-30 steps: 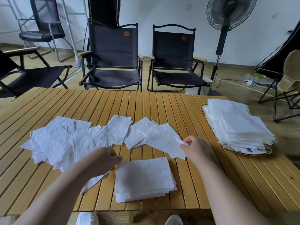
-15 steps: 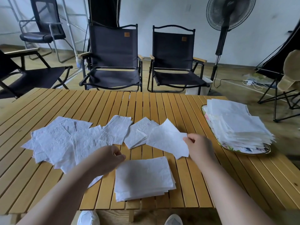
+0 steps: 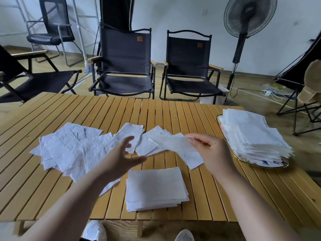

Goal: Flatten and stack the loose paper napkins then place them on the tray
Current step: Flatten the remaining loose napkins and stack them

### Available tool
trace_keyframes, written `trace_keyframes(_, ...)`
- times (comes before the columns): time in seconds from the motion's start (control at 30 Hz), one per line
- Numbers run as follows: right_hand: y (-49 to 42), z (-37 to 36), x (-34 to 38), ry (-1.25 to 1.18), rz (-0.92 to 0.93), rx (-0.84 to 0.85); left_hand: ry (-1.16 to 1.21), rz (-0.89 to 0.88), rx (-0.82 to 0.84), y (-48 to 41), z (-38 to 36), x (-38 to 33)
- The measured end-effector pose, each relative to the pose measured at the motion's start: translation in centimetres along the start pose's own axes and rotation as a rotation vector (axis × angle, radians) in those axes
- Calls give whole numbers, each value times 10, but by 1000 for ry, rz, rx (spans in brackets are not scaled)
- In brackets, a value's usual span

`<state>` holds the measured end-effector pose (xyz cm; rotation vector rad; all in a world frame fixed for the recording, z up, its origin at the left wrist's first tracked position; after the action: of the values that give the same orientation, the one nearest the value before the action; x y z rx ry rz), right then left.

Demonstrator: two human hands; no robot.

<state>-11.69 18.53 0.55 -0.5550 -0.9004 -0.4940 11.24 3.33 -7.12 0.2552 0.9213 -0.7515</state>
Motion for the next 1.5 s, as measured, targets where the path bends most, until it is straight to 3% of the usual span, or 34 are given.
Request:
trace_keyframes(0.13, 11, -12, 6, -195, -91, 200, 380, 50, 90, 5, -10, -9)
trace_keyframes(0.27, 11, -28, -17, -342, -339, 356, 334, 54, 209, 9, -13, -14)
trace_keyframes(0.37, 20, -45, -54, -87, -584, 480, 259, 103, 282, 13, -17, -4)
trace_keyframes(0.43, 28, -58, -75, 192, -630, 578, 108, 147, 363, 17, -21, 7)
trace_keyframes(0.5, 23, -60, -90, 315, -639, 504, -74, 157, 440, 19, -26, 14)
trace_keyframes(0.6, 2, -31, -103, 449, -672, 110, -199, 158, 474, 17, -32, 18)
trace_keyframes(0.67, -7, -17, -110, 577, -675, -43, -256, 154, 462, 15, -32, 17)
trace_keyframes(0.83, -19, -26, -119, 660, -655, -50, -408, 97, 211, 2, -6, 14)
trace_keyframes(1.07, -13, -27, -49, 160, -313, 58, -145, 66, 58, -9, 8, 13)
trace_keyframes(1.2, 7, -47, -12, -217, -269, 408, 279, 124, 51, -2, 3, 2)
trace_keyframes(1.3, 19, -56, -11, -287, -335, 610, 601, 167, 151, 6, -6, -14)
trace_keyframes(1.37, 26, -60, -21, -252, -416, 702, 576, 148, 240, 10, -10, -21)
trace_keyframes(1.5, 33, -59, -47, -114, -577, 725, 365, 211, 450, 22, -19, -9)
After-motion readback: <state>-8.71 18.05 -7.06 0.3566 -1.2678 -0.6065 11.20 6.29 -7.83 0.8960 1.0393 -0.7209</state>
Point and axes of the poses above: each hand's wrist, its own y-axis away from the middle knuckle, its own z-axis out of the back of the hand, x = y × z, the point moved 9 cm from there along -y, towards the middle knuckle, and after that the axes turned 14 degrees about -z, right-handed, at the moved point
